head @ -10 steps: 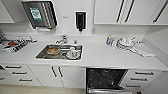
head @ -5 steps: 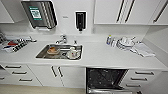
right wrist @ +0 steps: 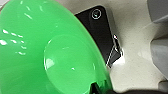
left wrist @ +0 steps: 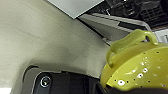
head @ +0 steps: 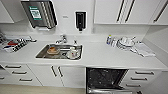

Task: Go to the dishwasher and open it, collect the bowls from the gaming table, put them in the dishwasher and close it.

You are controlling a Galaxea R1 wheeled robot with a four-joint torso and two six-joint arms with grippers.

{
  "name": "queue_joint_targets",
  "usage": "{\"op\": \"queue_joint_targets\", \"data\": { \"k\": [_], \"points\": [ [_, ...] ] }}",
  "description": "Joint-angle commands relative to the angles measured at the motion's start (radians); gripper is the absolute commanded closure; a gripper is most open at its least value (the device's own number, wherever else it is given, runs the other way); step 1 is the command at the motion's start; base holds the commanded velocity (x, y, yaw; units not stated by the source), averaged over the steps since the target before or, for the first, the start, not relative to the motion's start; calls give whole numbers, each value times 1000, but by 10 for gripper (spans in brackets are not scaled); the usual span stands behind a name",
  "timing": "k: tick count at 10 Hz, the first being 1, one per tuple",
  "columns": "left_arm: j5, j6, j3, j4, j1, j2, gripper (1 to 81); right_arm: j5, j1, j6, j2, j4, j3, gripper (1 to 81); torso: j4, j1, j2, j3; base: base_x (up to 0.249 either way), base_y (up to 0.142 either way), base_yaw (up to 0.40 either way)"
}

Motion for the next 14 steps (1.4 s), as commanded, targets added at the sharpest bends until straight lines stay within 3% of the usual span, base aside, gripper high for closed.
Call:
{"op": "queue_joint_targets", "data": {
  "k": [1,2,3,4,5,7,9,13,14],
  "points": [
    [27,-79,121,89,-158,-110,811,-62,30,-2,-36,-6,16,811,0,0,0,0,0,0,0],
    [137,-79,181,119,-179,-101,811,-62,33,-2,-37,-5,19,811,0,0,0,0,0,0,0],
    [324,-81,290,153,-199,-107,811,-62,33,-2,-39,-4,19,811,0,0,0,0,0,0,0],
    [501,-81,460,161,-239,-149,811,-62,31,-2,-43,-4,21,811,0,0,0,0,0,0,0],
    [574,-81,572,161,-289,-194,811,-62,31,-2,-43,-4,22,811,0,0,0,0,0,0,0],
    [635,-82,715,152,-365,-280,811,-62,31,-2,-43,-4,30,811,0,0,1,0,0,0,0],
    [660,-84,775,144,-416,-315,811,-62,33,-2,-46,-7,35,811,0,0,1,-80,0,0,0],
    [720,-84,812,144,-521,-305,811,-62,33,-4,-57,-8,55,811,0,0,1,-188,0,0,0],
    [741,-85,830,143,-558,-306,811,-62,34,-4,-59,-8,58,811,0,0,2,-124,0,0,0]
  ]
}}
